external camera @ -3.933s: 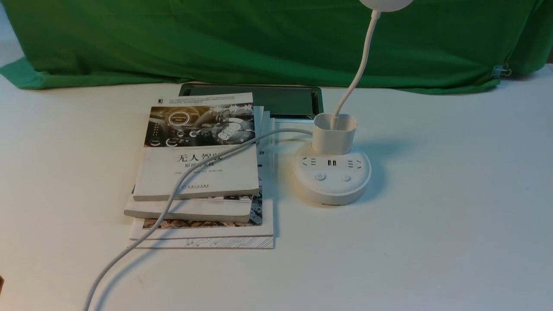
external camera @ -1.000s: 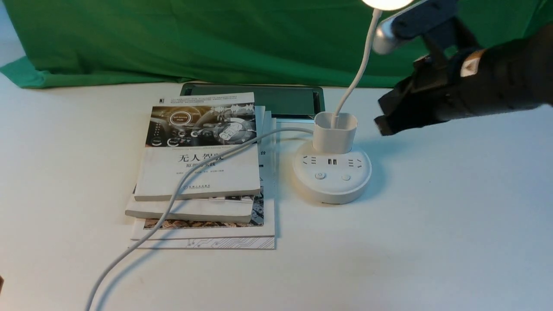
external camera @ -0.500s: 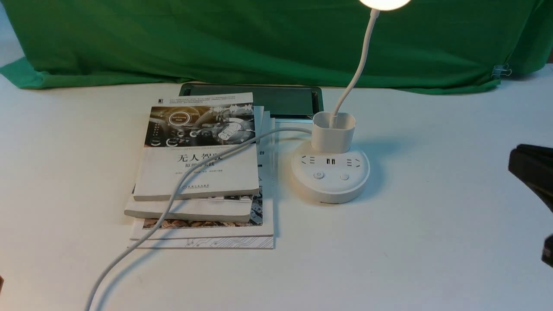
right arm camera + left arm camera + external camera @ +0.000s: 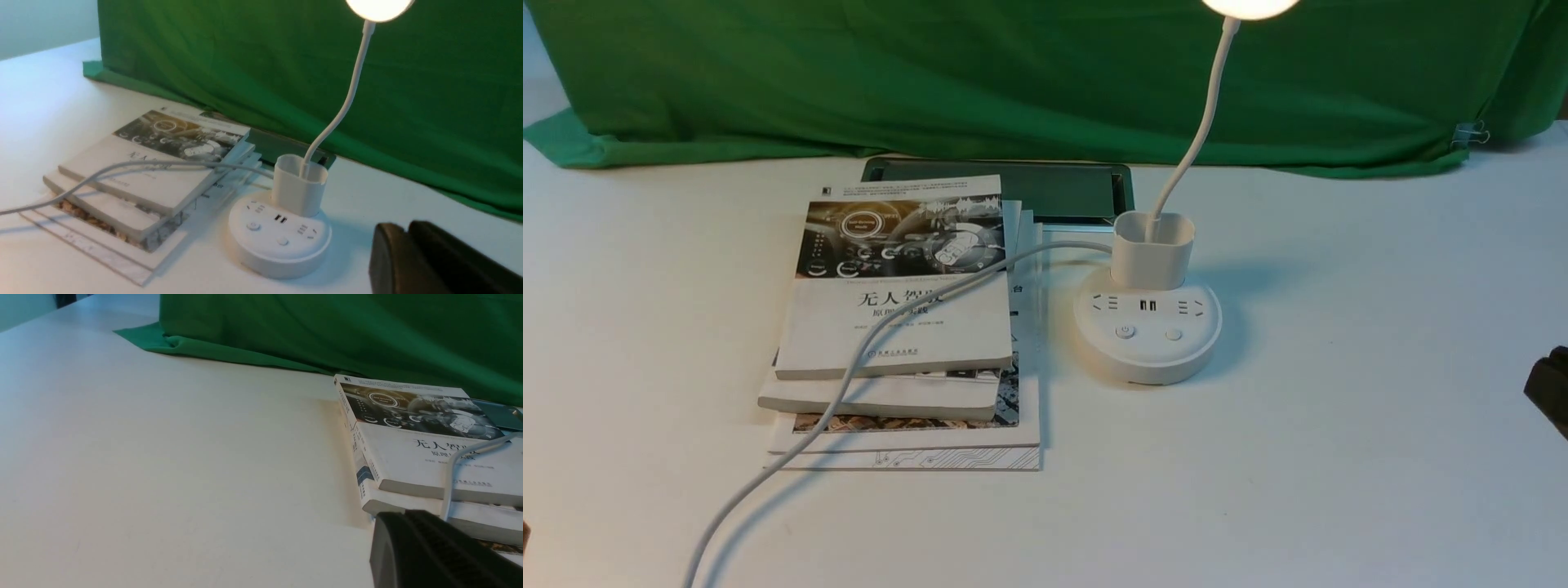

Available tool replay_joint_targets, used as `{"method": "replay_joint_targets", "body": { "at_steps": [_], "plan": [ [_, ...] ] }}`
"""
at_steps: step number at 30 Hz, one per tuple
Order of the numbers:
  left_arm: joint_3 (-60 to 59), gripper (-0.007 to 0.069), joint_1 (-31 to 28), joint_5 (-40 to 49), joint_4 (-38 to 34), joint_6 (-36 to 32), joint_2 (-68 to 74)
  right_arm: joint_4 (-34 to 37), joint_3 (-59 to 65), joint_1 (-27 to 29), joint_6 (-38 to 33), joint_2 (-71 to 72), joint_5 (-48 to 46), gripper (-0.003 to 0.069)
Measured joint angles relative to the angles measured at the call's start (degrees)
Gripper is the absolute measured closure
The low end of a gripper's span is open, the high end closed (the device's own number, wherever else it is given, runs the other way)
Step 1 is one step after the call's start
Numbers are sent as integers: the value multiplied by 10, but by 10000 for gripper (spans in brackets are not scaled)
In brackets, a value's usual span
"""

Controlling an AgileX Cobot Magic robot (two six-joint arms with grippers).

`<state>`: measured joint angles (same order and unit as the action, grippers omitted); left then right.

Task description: Turn on the desk lamp on the white desktop with your hand.

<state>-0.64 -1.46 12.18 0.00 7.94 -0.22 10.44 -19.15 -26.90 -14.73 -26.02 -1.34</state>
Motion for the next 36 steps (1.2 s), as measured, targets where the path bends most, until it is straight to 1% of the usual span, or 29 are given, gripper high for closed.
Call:
{"method": "replay_joint_targets", "body": {
  "at_steps": [3,6,9,11,13,14,15,16,19,22,28,33,36],
  "plan": [
    [0,603,0,0,0,0,0,-1,45,3,1,22,76,547],
    [0,603,0,0,0,0,0,-1,79,21,1,62,107,536],
    [0,603,0,0,-3,0,0,-1,133,79,5,129,122,527],
    [0,603,0,0,0,0,0,-6,166,120,29,163,123,520],
    [0,603,0,0,0,0,0,-31,188,164,77,191,107,512],
    [0,603,0,0,0,0,0,-40,190,174,90,197,100,511],
    [0,603,0,0,0,0,0,-85,192,215,156,221,47,508],
    [0,603,0,0,0,0,0,-113,193,235,187,231,13,504],
    [0,603,0,0,0,0,0,-156,197,265,231,255,-53,494],
    [0,603,0,0,-3,0,0,-163,198,270,243,258,-80,488],
    [0,603,0,0,-3,0,0,-153,198,270,240,258,-87,477],
    [0,603,0,0,0,0,0,-150,198,280,201,258,-108,459],
    [0,603,0,0,-3,0,0,-145,198,282,190,259,-108,454]
  ]
}}
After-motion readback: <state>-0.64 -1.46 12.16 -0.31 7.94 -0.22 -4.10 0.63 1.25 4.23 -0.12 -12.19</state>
